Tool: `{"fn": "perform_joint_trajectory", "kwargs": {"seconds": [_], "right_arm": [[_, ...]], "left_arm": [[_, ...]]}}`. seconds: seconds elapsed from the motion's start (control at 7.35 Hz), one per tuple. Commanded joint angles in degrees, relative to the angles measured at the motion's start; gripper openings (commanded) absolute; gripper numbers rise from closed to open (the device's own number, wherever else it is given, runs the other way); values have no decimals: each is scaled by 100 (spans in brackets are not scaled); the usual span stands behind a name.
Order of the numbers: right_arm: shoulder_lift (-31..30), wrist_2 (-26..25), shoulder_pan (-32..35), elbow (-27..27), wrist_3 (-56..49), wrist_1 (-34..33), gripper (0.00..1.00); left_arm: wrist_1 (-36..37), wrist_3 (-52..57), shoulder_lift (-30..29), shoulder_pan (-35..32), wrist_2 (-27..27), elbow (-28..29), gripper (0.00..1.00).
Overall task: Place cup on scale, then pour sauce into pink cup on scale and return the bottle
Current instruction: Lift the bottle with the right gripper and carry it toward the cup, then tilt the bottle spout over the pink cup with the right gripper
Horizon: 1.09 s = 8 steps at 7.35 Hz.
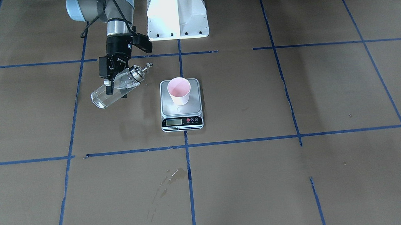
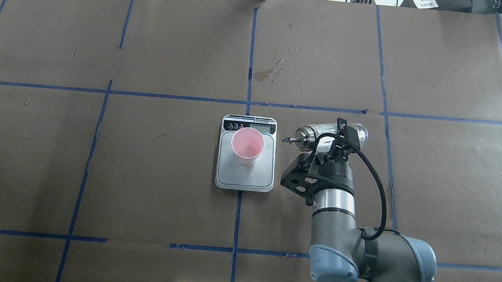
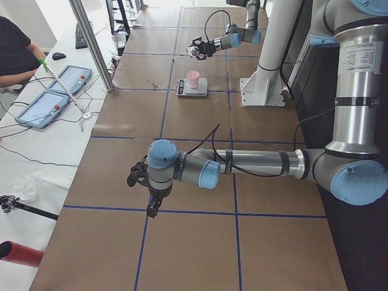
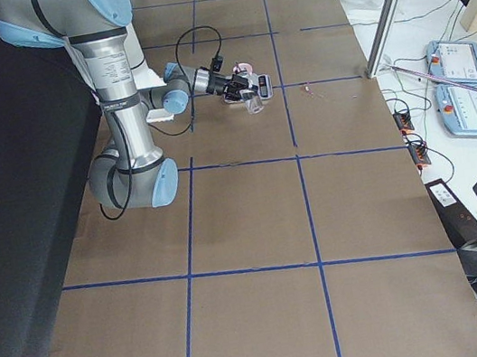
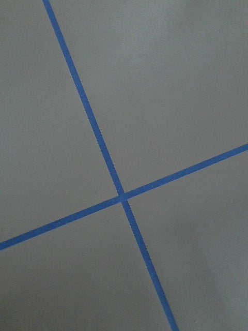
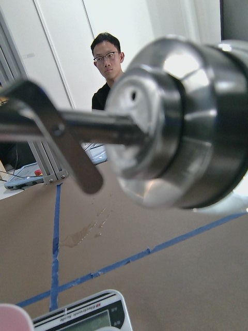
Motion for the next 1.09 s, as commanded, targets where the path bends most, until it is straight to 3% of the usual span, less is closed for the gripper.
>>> {"fn": "perform_joint_trajectory", "kwargs": {"seconds": [0.0,0.54,0.95], "right_arm": [[468,-74,-10,-548,-98,-7,0],[750,-382,157,-595,-1097,-567,0],[997,-697,210,-603,-1626,-1367,0]], "left_arm": [[-7,-99,8,-8,4,6,100],[-111,-64,8,-8,4,50,100],[-271,-64,17,-8,4,121,100]]}}
